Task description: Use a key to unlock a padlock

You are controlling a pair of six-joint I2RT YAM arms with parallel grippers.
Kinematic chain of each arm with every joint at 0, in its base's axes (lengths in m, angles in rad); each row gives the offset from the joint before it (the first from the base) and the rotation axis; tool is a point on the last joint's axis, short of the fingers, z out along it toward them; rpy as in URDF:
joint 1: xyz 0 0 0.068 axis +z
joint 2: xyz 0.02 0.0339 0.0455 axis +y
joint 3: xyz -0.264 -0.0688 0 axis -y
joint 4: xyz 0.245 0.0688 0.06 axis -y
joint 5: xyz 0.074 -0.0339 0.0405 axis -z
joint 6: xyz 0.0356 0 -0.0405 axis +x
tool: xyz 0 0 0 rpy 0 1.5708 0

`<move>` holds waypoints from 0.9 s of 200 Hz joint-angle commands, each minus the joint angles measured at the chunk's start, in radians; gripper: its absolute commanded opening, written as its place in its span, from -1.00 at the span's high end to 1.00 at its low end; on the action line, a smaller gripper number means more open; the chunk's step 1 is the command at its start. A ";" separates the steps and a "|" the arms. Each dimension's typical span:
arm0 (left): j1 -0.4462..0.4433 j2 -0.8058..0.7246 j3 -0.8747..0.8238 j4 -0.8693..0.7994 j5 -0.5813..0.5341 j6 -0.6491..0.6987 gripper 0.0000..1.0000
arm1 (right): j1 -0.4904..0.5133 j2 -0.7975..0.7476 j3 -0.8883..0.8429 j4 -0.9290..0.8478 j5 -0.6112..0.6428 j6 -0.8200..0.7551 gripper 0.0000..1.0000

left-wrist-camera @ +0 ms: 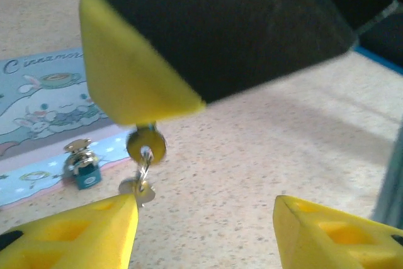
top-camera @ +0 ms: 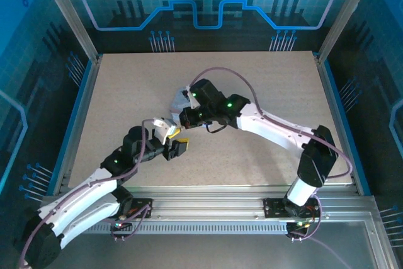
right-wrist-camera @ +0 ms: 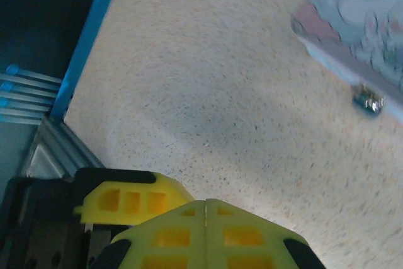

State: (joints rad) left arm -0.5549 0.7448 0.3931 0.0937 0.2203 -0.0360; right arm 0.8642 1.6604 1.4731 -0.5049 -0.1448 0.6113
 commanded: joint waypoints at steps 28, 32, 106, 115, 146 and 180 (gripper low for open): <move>0.220 -0.020 0.011 0.140 0.477 -0.286 -0.20 | -0.127 -0.167 -0.107 0.093 -0.357 -0.413 1.00; 0.227 -0.017 0.008 0.165 0.492 -0.299 -0.20 | -0.130 -0.178 -0.116 0.097 -0.372 -0.431 1.00; 0.233 0.120 0.018 0.535 0.698 -0.484 -0.02 | -0.161 -0.252 -0.180 0.157 -0.574 -0.490 1.00; 0.233 0.140 0.022 0.562 0.704 -0.503 0.04 | -0.162 -0.256 -0.189 0.175 -0.584 -0.475 1.00; 0.233 0.171 0.030 0.590 0.705 -0.512 0.17 | -0.163 -0.260 -0.201 0.201 -0.588 -0.459 1.00; 0.232 0.168 0.030 0.612 0.706 -0.522 0.27 | -0.162 -0.252 -0.206 0.211 -0.588 -0.451 1.00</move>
State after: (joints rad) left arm -0.3298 0.9184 0.4034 0.6338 0.8917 -0.5343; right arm 0.7120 1.4258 1.2778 -0.3283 -0.7002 0.1532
